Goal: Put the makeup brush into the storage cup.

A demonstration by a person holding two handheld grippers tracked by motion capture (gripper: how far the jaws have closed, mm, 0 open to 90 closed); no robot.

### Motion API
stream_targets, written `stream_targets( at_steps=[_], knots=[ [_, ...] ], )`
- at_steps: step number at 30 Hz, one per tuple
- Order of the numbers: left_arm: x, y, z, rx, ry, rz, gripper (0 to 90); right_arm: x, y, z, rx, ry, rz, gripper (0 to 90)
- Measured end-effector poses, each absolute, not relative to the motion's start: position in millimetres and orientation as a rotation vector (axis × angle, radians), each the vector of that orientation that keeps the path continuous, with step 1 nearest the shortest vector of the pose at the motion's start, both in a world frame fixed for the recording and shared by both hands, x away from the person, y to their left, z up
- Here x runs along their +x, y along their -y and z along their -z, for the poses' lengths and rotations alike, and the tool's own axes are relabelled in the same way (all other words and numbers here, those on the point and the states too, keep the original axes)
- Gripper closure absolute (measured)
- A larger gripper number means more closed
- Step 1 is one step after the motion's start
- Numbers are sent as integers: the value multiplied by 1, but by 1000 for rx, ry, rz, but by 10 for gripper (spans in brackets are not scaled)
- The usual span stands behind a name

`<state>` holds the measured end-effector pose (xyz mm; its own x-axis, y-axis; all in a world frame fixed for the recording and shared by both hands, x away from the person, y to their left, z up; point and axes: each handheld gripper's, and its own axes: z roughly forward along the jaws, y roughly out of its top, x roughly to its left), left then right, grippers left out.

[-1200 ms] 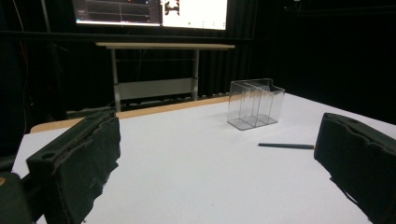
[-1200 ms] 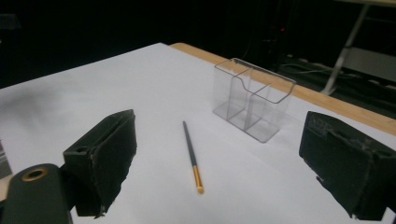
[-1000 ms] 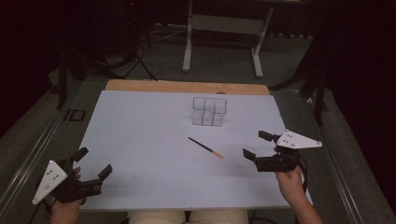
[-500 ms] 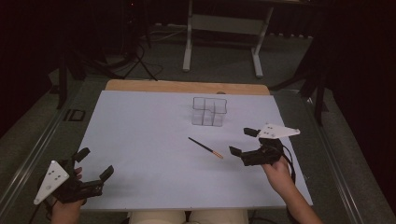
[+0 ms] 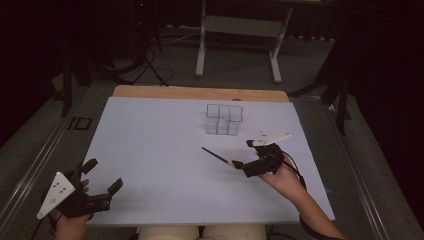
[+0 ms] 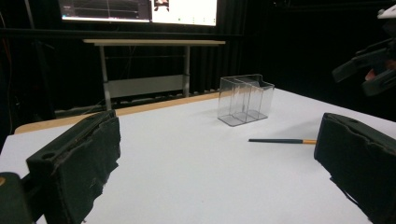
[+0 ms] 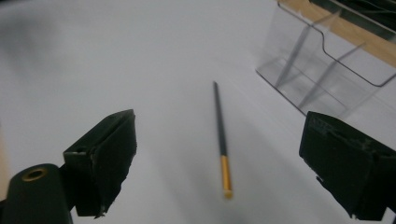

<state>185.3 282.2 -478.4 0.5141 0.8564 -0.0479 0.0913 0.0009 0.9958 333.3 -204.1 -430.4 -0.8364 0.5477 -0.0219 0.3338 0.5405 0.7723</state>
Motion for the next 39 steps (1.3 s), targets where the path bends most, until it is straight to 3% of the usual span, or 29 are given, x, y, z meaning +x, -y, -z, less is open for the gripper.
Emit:
stream_targets(
  at_steps=[39],
  knots=[
    [185, -281, 478, 1473, -860, -730, 16, 389, 150, 456, 819, -2899, -625, 262]
  ],
)
